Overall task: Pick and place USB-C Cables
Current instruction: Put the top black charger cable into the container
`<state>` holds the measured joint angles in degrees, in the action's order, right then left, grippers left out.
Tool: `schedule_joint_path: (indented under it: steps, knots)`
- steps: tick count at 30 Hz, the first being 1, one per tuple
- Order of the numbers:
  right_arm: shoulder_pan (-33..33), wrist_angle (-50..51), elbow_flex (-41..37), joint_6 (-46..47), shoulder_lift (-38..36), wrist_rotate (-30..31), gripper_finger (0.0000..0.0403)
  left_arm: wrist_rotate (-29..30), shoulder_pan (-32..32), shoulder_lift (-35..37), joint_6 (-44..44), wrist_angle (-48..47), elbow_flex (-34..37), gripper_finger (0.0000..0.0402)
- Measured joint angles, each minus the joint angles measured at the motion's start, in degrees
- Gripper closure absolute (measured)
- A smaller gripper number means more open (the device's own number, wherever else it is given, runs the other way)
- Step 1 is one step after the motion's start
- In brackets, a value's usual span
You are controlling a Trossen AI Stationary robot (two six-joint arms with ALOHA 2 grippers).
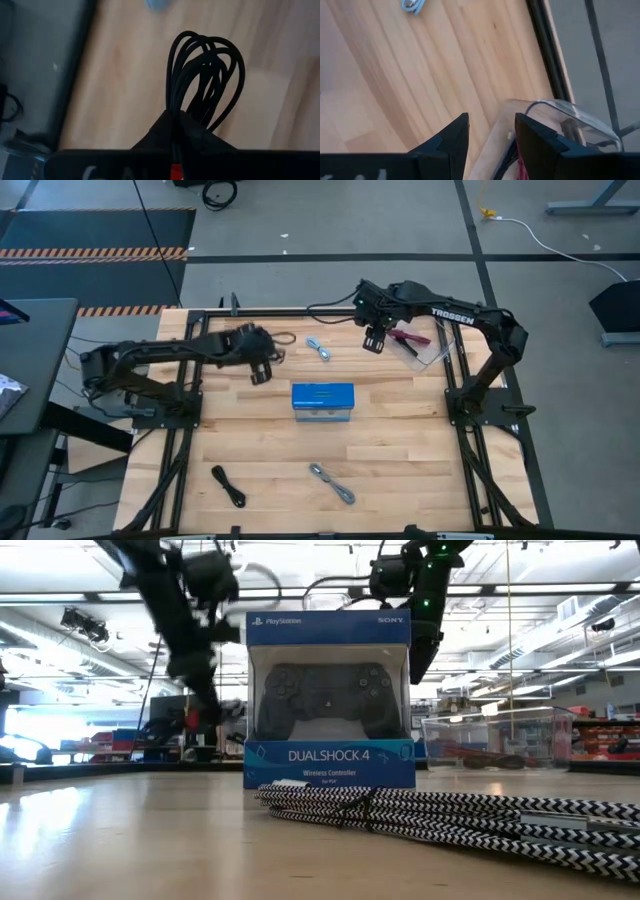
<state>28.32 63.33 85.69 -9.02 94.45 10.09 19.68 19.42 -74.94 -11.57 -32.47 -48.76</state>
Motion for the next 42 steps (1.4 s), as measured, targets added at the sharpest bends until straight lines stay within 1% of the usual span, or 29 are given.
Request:
schedule_joint_path:
  steps: [5, 7, 9, 11, 13, 16, 18, 21, 23, 26, 28, 31, 34, 39, 42]
  knots:
    - [0.0, -0.7, 1.9, -1.3, -2.3, 3.6, 0.0237, -1.0, 1.7, 3.0, -4.0, -0.6, -8.3, 0.0391]
    - [0.0, -1.5, 3.4, -1.5, -3.5, 3.8, 0.0237, -3.9, 2.4, 3.5, -4.9, -0.1, -12.2, 0.0391]
    - [0.0, -4.6, 4.6, -1.5, -5.0, 3.0, 0.0237, -8.1, 3.0, 3.8, -5.7, 1.7, -15.9, 0.0391]
    - [-0.5, -8.8, 5.2, -2.1, -6.6, 0.3, 0.0237, -13.3, 3.1, 3.9, -6.7, 6.0, -19.2, 0.0391]
    - [-1.1, -14.3, 5.2, -3.9, -8.1, -4.5, 0.0237, -18.1, 2.9, 3.9, -7.1, 10.8, -21.7, 0.0391]
    - [-2.5, -21.7, 5.2, -5.9, -9.9, -11.7, 0.0237, -23.4, 2.8, 3.8, -6.6, 17.5, -24.2, 0.0391]
    - [-3.8, -25.7, 5.2, -6.9, -10.9, -14.4, 0.0237, -25.7, 2.9, 3.8, -5.6, 20.4, -24.9, 0.0391]
    - [-5.7, -31.2, 5.2, -10.1, -12.0, -15.2, 0.0237, -28.3, 2.9, 3.8, -5.2, 22.9, -24.9, 0.0391]
    - [-6.8, -34.2, 5.2, -11.7, -12.2, -15.4, 0.0237, -31.3, 2.9, 3.7, -4.1, 25.6, -24.8, 0.0388]
    - [-7.9, -37.7, 5.2, -12.1, -11.8, -17.0, 0.0237, -36.4, 2.9, 3.7, -2.5, 31.5, -24.8, 0.0385]
    - [-8.6, -39.5, 5.2, -12.2, -11.1, -17.8, 0.0237, -38.8, 2.9, 3.7, -0.9, 35.6, -24.8, 0.0387]
    - [-9.4, -41.2, 5.1, -12.7, -10.1, -17.4, 0.0237, -39.6, 2.9, 3.7, 0.8, 38.9, -24.9, 0.039]
    - [-9.6, -43.1, 5.1, -13.6, -10.1, -17.6, 0.0237, -39.6, 2.9, 3.7, 0.8, 37.7, -24.9, 0.0389]
    - [-10.4, -45.9, 5.1, -13.6, -10.2, -21.8, 0.0237, -39.7, 2.9, 3.6, 0.5, 37.1, -24.8, 0.0389]
    - [-11.0, -46.1, 5.1, -13.5, -9.9, -22.1, 0.0237, -39.7, 2.9, 3.6, 0.5, 38.6, -24.8, 0.0389]
